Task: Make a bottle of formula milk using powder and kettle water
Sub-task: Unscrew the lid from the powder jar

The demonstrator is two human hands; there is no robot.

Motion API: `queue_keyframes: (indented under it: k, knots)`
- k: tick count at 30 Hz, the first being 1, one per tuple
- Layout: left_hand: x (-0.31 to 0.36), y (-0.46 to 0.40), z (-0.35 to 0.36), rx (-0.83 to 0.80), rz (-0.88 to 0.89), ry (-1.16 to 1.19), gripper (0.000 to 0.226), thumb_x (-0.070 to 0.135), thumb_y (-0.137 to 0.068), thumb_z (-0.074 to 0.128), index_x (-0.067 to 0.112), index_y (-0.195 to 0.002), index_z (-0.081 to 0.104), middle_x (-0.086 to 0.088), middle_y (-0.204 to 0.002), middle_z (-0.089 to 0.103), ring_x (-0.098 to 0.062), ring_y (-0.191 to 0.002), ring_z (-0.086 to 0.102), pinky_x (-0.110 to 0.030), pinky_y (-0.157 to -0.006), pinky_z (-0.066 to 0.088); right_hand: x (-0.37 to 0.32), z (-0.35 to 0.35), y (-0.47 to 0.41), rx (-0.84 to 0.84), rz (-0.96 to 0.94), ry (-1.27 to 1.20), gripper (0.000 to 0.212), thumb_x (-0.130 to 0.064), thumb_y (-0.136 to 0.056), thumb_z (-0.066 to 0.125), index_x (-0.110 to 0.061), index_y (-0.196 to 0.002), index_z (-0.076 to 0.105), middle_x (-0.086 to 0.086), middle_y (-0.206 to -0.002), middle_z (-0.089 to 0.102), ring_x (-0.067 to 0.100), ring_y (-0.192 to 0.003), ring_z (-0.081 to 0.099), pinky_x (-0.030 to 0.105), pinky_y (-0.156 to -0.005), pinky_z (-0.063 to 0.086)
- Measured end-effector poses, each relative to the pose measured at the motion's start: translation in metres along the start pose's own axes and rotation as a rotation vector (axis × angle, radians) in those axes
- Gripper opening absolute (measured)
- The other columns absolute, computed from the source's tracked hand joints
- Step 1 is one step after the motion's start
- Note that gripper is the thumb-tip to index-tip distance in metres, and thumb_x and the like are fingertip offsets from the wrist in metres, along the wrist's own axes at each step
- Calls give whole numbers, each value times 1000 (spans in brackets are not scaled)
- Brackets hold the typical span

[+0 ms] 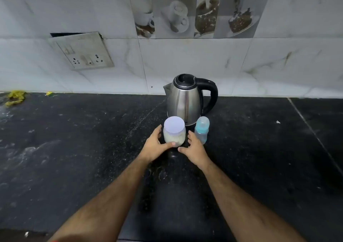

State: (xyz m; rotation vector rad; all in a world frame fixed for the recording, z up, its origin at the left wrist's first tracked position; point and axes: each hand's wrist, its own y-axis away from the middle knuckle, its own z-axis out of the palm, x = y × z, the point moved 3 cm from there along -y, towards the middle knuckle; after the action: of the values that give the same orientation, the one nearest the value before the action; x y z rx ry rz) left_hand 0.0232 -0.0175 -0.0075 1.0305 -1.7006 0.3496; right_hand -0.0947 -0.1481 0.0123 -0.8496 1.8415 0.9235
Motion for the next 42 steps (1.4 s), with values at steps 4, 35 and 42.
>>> queue_keyframes:
  k: [4,35,42]
  knots:
    - [6,-14,-2,-41,-18,21,131,50,-50,90,20,-157,19,3,-158,37,-13,-140,41,-41,-117,35,-1,2,-21,-2,-14,-18,79,6,-79,73,-8,-148,36,5,-139,51,11,-126,46,29,-107,40]
    - [-8,40,-54,-211,108,120,86,35,-48,91,26,-126,55,4,-123,67,-11,-114,64,-36,-100,52,-2,51,30,-112,-25,-143,71,14,-80,65,-12,-142,43,1,-133,57,10,-112,61,22,-91,53]
    - [-1,76,-76,-281,120,208,68,22,-64,87,19,-127,60,0,-119,72,-15,-110,68,-33,-94,55,-8,83,63,-115,-112,-184,109,-9,-63,92,-21,-150,27,-9,-141,49,7,-127,53,25,-100,50]
